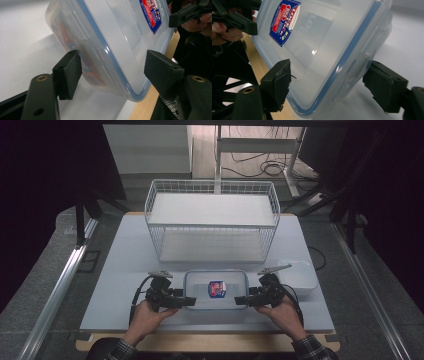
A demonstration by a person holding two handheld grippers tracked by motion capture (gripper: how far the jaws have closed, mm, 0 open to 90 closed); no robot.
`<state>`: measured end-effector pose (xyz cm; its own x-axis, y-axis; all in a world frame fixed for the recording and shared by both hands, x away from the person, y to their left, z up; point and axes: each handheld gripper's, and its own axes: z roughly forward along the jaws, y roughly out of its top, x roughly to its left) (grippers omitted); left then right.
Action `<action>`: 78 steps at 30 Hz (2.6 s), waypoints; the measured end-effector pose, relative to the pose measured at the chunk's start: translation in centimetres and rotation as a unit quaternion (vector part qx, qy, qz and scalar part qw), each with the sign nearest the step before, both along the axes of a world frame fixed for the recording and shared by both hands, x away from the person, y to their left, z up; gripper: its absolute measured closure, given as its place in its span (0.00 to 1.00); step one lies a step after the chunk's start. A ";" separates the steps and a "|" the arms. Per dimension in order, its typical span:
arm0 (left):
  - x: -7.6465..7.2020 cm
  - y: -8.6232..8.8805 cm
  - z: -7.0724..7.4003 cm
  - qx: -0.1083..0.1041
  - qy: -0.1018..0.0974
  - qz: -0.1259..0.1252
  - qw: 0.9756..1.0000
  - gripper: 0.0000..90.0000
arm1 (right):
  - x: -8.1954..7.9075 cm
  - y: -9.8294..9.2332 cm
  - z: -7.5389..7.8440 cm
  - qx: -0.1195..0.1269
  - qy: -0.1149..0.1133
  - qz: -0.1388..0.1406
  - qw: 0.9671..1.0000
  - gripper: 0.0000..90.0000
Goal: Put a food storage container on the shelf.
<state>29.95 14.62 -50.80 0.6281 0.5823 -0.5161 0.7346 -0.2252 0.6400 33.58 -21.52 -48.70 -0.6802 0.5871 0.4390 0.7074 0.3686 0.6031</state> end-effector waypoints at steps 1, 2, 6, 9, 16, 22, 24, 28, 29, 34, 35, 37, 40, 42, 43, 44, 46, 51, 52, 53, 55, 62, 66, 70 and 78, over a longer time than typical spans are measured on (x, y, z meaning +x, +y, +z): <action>-0.1 0.2 0.0 -0.007 0.004 0.004 1.000 0.39 | 0.0 -0.2 0.1 0.006 0.004 -0.003 1.000 0.34; -0.2 0.5 0.0 -0.021 0.011 0.011 1.000 0.42 | 0.0 -0.4 0.1 0.013 0.003 -0.006 1.000 0.37; -0.3 0.6 0.2 -0.021 0.000 0.015 1.000 0.50 | 0.0 -1.0 0.4 0.028 0.001 -0.012 1.000 0.44; -0.2 0.9 0.3 -0.030 -0.006 0.021 0.999 0.55 | 0.0 -1.3 0.6 0.035 -0.003 -0.017 0.999 0.50; 0.2 1.2 0.0 -0.042 -0.011 0.022 0.999 0.58 | 0.1 -1.6 0.6 0.046 -0.018 -0.017 0.999 0.53; 0.4 1.2 -0.1 -0.041 -0.025 0.031 0.998 0.58 | 0.1 -1.7 0.4 0.061 -0.029 -0.023 0.997 0.56; 0.4 1.3 -0.1 -0.041 -0.027 0.031 0.998 0.58 | 0.1 -1.7 0.5 0.058 -0.035 -0.023 0.997 0.56; 0.4 1.2 0.1 -0.040 -0.033 0.029 0.998 0.58 | -0.1 -1.6 0.6 0.057 -0.046 -0.027 0.997 0.55; 0.4 1.2 0.2 -0.039 -0.034 0.028 0.998 0.58 | -0.2 -1.5 0.8 0.056 -0.052 -0.031 0.997 0.55; 0.3 1.2 0.9 -0.041 -0.047 0.024 0.998 0.58 | -0.6 -1.5 1.7 0.061 -0.079 -0.040 0.994 0.54; 0.3 1.2 1.1 -0.039 -0.050 0.024 0.998 0.58 | -0.7 -1.5 1.8 0.062 -0.081 -0.041 0.994 0.54; 0.2 1.3 1.5 -0.038 -0.056 0.026 0.997 0.58 | -0.7 -1.4 2.0 0.065 -0.083 -0.039 0.994 0.54; 0.1 1.5 2.1 -0.034 -0.063 0.028 0.997 0.58 | -0.6 -1.3 2.3 0.069 -0.086 -0.037 0.993 0.54; 0.1 1.6 2.4 -0.032 -0.068 0.028 0.997 0.58 | -0.6 -1.2 2.5 0.071 -0.091 -0.034 0.993 0.54; 0.1 1.6 2.5 -0.032 -0.069 0.029 0.997 0.58 | -0.6 -1.1 2.7 0.070 -0.093 -0.034 0.993 0.54; 0.1 1.6 2.7 -0.031 -0.071 0.029 0.997 0.58 | -0.6 -1.1 2.8 0.070 -0.095 -0.033 0.992 0.54; 0.1 1.7 3.0 -0.033 -0.074 0.030 0.996 0.58 | -0.5 -1.0 3.2 0.070 -0.100 -0.032 0.992 0.54; 0.2 1.7 3.9 -0.033 -0.085 0.028 0.995 0.58 | -0.4 -0.9 4.5 0.070 -0.118 -0.031 0.990 0.54; 0.3 1.7 4.2 -0.032 -0.088 0.028 0.995 0.58 | -0.4 -0.9 4.7 0.070 -0.122 -0.032 0.990 0.54; 0.3 1.7 4.4 -0.032 -0.089 0.028 0.995 0.58 | -0.3 -0.9 5.0 0.072 -0.125 -0.032 0.989 0.54; 0.5 1.7 5.0 -0.033 -0.094 0.028 0.995 0.58 | -0.2 -0.9 5.5 0.073 -0.133 -0.032 0.988 0.54; 1.1 1.6 6.8 -0.033 -0.111 0.026 0.993 0.58 | 0.1 -0.9 7.4 0.077 -0.153 -0.037 0.984 0.54; 1.6 1.6 8.0 -0.032 -0.121 0.026 0.992 0.58 | 0.5 -0.9 8.5 0.080 -0.160 -0.038 0.983 0.54; 2.1 1.7 8.9 -0.029 -0.125 0.026 0.991 0.58 | 1.0 -0.9 9.3 0.082 -0.164 -0.039 0.982 0.54; 3.3 1.8 10.8 -0.032 -0.136 0.028 0.990 0.58 | 2.1 -0.8 11.1 0.085 -0.174 -0.042 0.980 0.54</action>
